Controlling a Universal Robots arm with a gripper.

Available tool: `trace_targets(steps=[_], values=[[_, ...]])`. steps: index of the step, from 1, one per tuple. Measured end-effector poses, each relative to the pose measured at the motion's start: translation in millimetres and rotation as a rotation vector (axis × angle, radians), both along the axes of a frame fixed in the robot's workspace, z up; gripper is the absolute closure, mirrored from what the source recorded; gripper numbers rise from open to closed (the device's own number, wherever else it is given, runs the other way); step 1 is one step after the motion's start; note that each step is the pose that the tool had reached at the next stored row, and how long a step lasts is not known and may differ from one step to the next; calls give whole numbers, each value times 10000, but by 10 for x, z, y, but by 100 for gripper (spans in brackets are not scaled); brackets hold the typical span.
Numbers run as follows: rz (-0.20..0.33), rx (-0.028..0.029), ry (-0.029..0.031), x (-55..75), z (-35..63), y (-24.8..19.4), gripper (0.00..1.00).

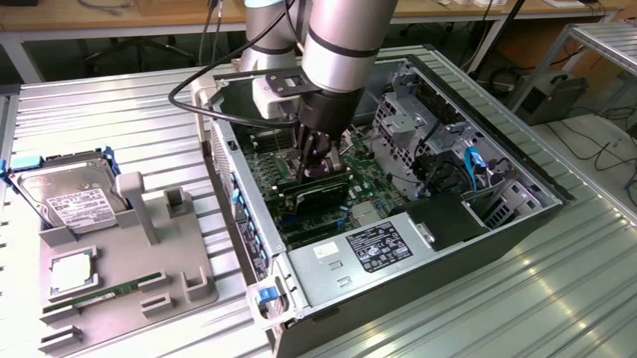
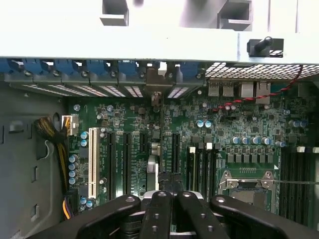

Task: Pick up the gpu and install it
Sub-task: 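Press down on the gpu until it lock into place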

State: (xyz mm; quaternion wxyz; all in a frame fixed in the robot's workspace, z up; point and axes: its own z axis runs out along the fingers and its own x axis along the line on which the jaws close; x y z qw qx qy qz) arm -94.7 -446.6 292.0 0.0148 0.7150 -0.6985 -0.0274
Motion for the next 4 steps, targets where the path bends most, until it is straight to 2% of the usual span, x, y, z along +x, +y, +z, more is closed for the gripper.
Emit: trace_targets(steps=[4], values=[[0,0,0,0,0,0,89]])
